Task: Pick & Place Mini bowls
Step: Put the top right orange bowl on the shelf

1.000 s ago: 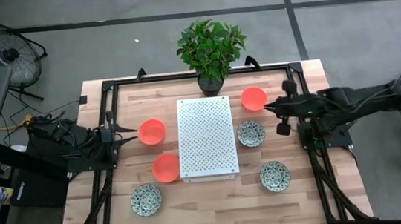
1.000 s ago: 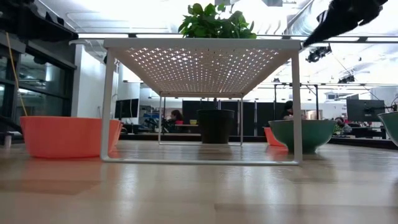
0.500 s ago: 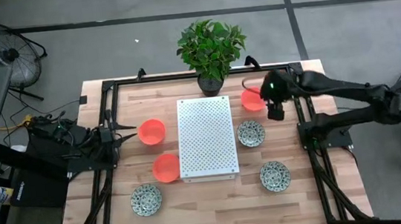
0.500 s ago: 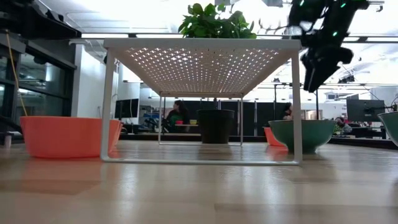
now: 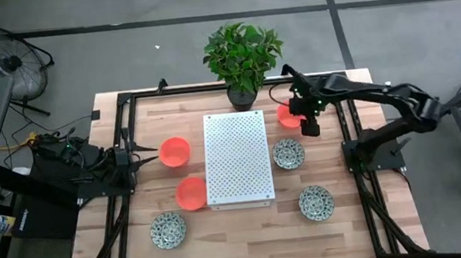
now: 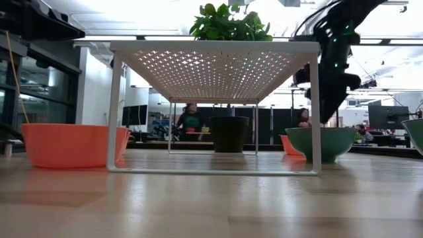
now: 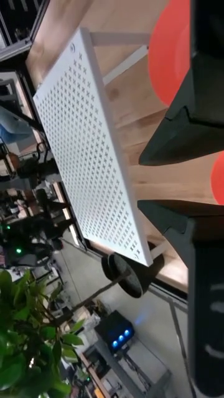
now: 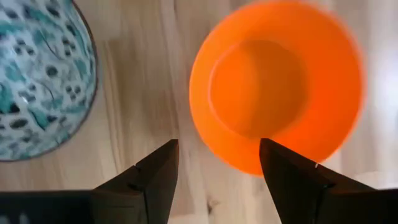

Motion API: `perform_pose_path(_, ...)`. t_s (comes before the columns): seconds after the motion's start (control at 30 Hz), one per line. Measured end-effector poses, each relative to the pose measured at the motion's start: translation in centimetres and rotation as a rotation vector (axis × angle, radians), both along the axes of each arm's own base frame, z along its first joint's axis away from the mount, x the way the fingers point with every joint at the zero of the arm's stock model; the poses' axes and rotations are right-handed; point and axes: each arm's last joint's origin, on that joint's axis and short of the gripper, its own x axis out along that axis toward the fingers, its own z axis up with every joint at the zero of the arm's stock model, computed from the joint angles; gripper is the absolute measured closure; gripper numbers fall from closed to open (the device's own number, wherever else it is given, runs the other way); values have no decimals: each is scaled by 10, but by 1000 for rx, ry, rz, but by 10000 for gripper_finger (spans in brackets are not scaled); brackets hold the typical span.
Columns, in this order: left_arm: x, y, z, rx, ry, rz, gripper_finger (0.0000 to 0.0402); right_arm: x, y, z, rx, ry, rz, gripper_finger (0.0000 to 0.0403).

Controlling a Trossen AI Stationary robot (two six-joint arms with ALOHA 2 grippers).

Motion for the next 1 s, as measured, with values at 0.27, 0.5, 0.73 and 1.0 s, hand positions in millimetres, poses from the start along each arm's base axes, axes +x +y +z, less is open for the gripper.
perform_pose_path(0.27, 0, 0, 0, 4, 0, 0, 307, 14, 1, -20, -7, 95, 96, 192)
perform_pose_path(0.5, 0, 1, 1, 23, -12, 25, 307, 21, 1, -29, -35, 115, 150, 192)
perform_pose_path(0.73, 0, 0, 1, 14, -4, -1, 307, 22, 0, -29, -41, 108, 154, 207)
perform_pose_path(1.0, 0, -1, 1, 10, -2, -28, 307, 25, 0, -28, -35, 65, 180, 251)
